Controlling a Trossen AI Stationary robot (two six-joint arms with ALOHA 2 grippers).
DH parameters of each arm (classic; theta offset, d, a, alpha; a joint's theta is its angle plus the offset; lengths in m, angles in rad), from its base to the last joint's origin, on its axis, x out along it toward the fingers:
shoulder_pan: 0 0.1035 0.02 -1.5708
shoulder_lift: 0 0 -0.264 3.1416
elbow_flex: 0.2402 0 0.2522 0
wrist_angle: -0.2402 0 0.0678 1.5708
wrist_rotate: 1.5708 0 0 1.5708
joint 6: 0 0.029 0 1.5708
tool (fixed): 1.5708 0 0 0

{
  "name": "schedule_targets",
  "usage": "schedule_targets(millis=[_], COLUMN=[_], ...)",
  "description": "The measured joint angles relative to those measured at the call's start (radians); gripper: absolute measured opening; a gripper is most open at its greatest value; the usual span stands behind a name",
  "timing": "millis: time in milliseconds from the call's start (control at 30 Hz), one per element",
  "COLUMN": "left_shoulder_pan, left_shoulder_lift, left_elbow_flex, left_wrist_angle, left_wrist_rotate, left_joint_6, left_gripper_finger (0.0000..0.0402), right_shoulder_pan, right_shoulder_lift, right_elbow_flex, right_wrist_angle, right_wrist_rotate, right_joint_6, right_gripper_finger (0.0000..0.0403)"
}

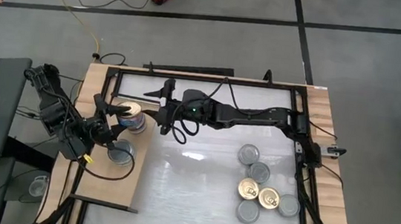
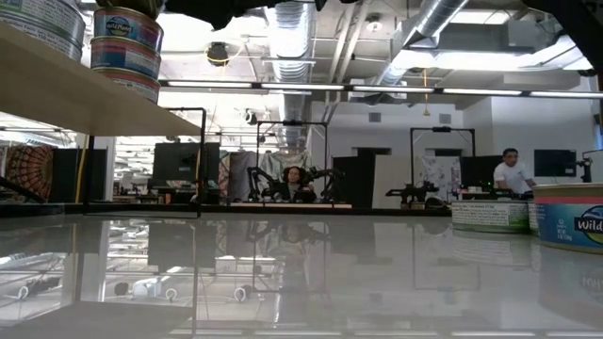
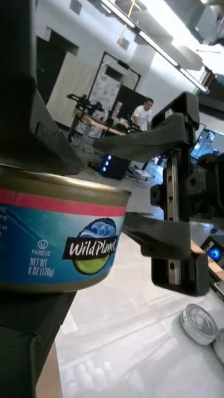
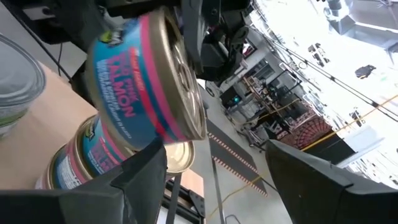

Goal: Stack canned seafood by type on shelf
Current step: Stack the blue tuna can on top of the blue tuna can on the shelf

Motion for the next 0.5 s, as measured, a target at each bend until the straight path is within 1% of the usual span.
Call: schedule_targets(millis=[333,500], left_shoulder_pan=[0.000,0.000], left_shoulder_lift=[0.000,0.000], left_elbow_flex=[0.000,0.000], left_wrist_angle=[0.001,0.002], left_wrist_rotate=[0.014,0.031], left_joint_6=[-0.008,-0.031], left_gripper_finger=[0.0294,0.0299], right_shoulder_pan=[-0.001,-0.002], right_shoulder_lift=[0.000,0.000], right_elbow_flex=[0.000,0.000], right_wrist_angle=[0.000,-0.003], right_wrist_rotate=[0.007,0.008], right_joint_6=[0.014,0.030], right_gripper_finger=[0.0306,0.0306])
